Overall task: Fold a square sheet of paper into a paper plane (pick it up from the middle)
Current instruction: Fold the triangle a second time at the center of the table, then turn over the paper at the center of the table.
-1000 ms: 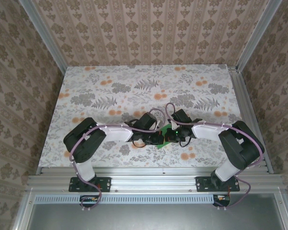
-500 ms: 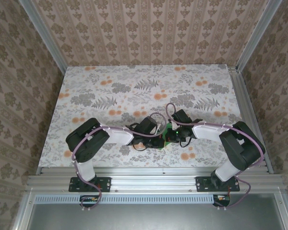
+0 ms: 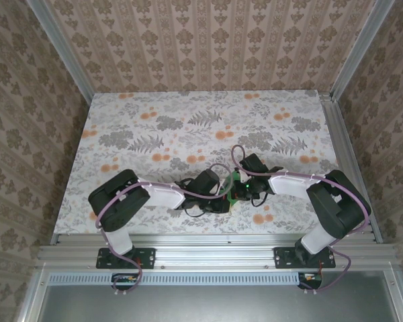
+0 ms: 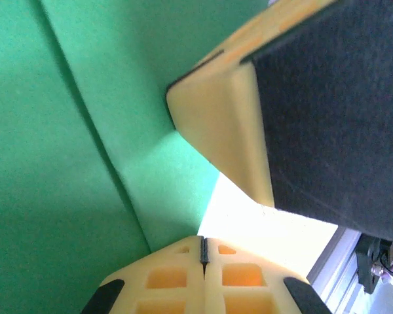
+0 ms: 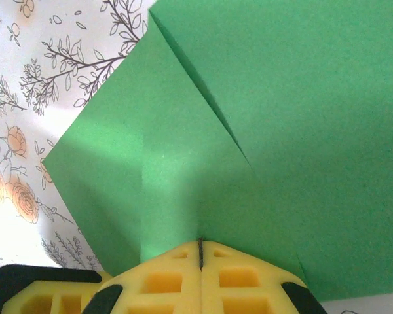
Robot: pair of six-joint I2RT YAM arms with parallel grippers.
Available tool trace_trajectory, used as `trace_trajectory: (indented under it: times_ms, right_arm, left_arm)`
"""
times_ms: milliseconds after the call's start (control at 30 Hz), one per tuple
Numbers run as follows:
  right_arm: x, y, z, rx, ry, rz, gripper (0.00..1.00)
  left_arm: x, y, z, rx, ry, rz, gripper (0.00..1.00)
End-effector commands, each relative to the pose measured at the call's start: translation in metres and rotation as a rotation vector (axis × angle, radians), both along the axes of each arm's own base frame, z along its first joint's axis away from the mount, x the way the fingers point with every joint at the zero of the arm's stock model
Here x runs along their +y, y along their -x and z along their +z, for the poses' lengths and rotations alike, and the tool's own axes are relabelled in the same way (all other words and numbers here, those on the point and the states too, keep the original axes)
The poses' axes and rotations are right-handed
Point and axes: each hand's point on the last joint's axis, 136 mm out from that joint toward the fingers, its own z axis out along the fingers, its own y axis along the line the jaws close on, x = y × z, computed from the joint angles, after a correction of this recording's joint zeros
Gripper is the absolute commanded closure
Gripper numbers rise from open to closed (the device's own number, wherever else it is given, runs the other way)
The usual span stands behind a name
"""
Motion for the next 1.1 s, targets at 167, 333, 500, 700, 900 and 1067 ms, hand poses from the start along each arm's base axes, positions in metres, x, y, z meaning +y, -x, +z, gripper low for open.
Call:
trace_trajectory:
  times_ms: [167,333,500,700,900,1067]
  right_arm:
    - [-0.025,0.024,-0.022,0.086,0.132,0.024,1.0]
    - [-0.019,0.02,-0.011,0.052,0.092,0.035,0.99]
    - [-0.013,0.013,0.009,0.008,0.044,0.027,0.92]
    - [-0.02,0.005,0.032,-0.034,-0.006,-0.039,0.8]
    - [-0.038,0.009,0.028,-0.013,-0.028,-0.134,0.74]
    - [-0.033,0.008,0.023,0.0,-0.08,-0.16,0.66]
  left_arm:
    - [0.016,0.01,0.02,0.053,-0.039,-0.034,0.94]
    - [0.016,-0.026,0.049,-0.018,-0.001,0.017,0.87]
    - [0.027,-0.064,0.053,-0.05,-0.015,0.109,0.8]
    - [0.022,-0.084,0.051,-0.044,0.005,0.148,0.66]
    - [0.008,-0.087,0.045,0.007,0.045,0.173,0.59]
    - [-0.001,-0.083,0.038,0.032,0.053,0.168,0.57]
